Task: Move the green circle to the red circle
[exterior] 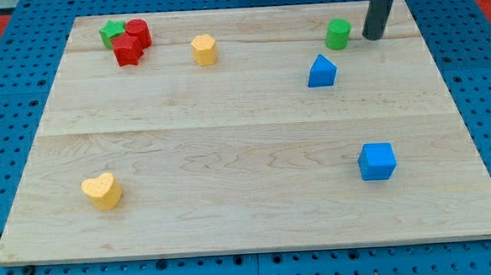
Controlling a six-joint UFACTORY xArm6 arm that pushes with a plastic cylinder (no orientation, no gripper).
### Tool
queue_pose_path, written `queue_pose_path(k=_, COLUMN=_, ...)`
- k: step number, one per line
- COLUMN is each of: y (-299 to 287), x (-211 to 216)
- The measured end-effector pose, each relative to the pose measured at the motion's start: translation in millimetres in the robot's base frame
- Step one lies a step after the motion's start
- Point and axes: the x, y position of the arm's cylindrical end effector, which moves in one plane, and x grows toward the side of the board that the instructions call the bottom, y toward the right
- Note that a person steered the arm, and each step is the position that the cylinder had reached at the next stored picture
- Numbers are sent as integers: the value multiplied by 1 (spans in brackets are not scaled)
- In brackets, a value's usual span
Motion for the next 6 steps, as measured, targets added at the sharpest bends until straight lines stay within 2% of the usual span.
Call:
queue_pose_path(k=1, y=-47, x=2)
queue_pose_path(k=2, y=-119, x=-1)
queue_pose_path(k=3, y=-137, x=-31)
queue_pose_path(k=6, y=-282, x=-43)
